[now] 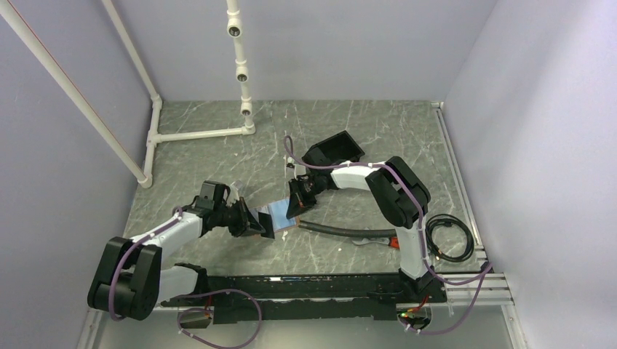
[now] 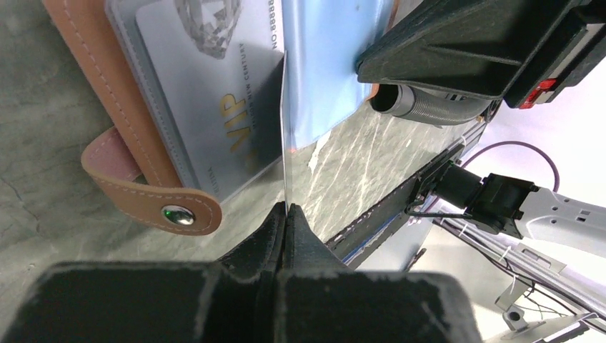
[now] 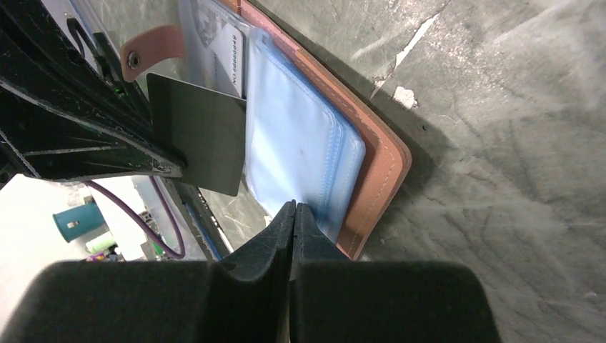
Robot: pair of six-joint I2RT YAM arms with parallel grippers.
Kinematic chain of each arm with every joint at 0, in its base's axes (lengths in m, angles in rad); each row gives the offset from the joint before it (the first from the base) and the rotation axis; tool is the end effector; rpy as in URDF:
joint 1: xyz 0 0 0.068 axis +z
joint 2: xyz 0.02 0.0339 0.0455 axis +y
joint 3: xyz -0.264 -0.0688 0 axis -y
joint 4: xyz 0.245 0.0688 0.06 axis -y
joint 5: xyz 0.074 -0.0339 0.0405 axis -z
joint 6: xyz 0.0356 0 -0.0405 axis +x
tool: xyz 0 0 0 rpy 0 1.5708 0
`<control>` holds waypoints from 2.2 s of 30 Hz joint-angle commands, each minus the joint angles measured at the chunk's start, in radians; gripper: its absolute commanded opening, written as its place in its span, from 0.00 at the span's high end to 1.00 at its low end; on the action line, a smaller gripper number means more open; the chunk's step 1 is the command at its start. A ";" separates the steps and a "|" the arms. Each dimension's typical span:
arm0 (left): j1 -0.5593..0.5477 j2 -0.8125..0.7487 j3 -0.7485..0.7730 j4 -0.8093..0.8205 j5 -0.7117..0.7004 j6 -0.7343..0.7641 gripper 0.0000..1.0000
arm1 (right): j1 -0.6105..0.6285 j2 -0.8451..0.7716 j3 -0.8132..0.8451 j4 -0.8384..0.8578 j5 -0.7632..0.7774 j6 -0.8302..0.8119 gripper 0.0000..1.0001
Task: Put the credit cards into the card holder
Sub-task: Insert the credit card into the card holder.
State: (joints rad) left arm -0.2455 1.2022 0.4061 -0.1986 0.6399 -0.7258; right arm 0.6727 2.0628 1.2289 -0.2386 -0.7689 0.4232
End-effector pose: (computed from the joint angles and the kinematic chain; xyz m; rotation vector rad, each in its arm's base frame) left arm 0.1840 -0.0680 0.1406 -0.3839 2.6796 -1.1620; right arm 0.2985 0.2695 0.1176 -0.6371 2.7542 1.3439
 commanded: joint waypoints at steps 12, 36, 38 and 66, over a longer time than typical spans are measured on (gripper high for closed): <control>-0.004 -0.080 0.010 0.021 -0.055 -0.004 1.00 | -0.012 0.039 -0.008 -0.013 0.069 -0.050 1.00; -0.003 0.033 -0.013 0.132 -0.002 -0.023 1.00 | -0.010 0.041 -0.016 -0.005 0.057 -0.047 1.00; -0.003 0.046 -0.011 0.145 0.005 -0.024 1.00 | -0.010 0.041 -0.016 -0.005 0.056 -0.047 1.00; -0.003 0.074 0.000 0.154 0.033 -0.019 1.00 | -0.010 0.044 -0.023 -0.005 0.052 -0.052 1.00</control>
State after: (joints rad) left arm -0.2455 1.2552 0.3931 -0.0822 0.6533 -0.7490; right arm 0.6651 2.0727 1.2289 -0.2348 -0.7986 0.4191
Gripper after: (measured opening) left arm 0.009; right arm 0.005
